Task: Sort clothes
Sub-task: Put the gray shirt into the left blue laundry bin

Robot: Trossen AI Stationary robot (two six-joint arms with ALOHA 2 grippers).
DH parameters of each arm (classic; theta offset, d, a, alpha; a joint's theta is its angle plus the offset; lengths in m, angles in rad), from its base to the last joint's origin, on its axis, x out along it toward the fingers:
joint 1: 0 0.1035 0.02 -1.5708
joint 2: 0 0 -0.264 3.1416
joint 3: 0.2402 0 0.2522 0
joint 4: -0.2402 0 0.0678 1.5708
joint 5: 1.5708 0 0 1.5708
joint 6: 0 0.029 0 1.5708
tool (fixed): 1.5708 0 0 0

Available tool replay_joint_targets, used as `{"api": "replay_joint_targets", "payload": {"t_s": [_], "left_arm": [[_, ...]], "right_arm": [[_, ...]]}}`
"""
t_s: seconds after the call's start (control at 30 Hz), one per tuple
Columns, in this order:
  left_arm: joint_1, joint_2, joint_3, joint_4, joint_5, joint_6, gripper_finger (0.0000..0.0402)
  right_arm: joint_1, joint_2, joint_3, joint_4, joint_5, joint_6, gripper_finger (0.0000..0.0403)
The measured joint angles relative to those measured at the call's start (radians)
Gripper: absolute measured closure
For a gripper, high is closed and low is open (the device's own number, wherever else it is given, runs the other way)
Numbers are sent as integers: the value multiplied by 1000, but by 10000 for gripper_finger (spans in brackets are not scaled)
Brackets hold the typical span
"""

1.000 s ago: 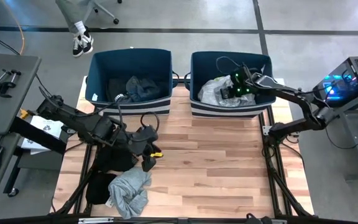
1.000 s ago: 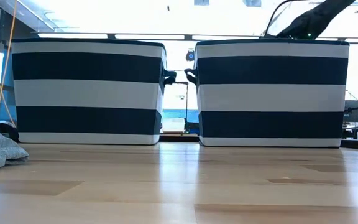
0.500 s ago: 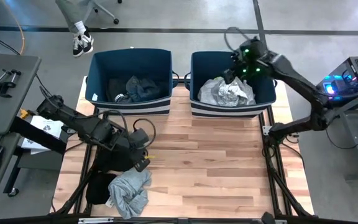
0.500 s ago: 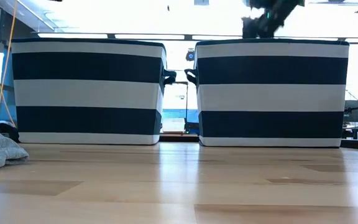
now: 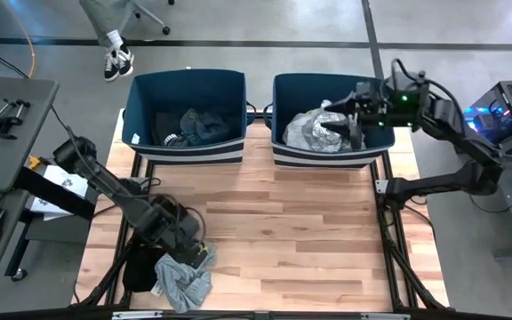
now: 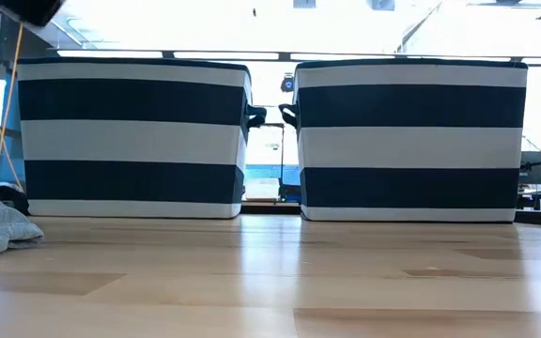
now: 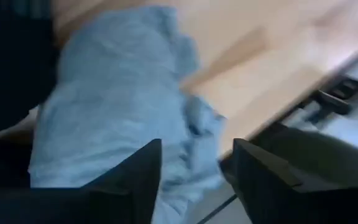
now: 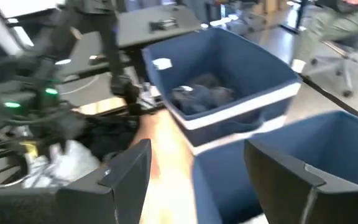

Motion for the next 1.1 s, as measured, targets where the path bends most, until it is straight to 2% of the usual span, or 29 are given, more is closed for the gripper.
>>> {"api": "replay_joint_targets", "payload": {"t_s": [0.17,0.3,0.4,0.53,0.6,0.8,0.97,1.1], "left_arm": [[-11,32,-152,107,15,-110,175],[1,83,-225,196,118,-83,182],[13,129,-228,187,154,-5,229],[53,153,-218,188,164,78,345],[76,142,-195,180,121,112,385],[145,61,-25,138,-174,232,397],[211,12,153,133,-343,516,399],[275,9,272,134,-411,767,400]], "right_arm": [[65,-11,0,-3,15,1,158],[92,-3,-1,-20,17,16,158],[114,6,-12,-36,17,21,158],[165,8,-73,-21,14,30,158],[193,8,-121,10,13,59,158],[240,26,-292,154,-25,172,158],[285,69,-409,381,-139,175,158],[336,133,-433,539,-146,186,158]]}}
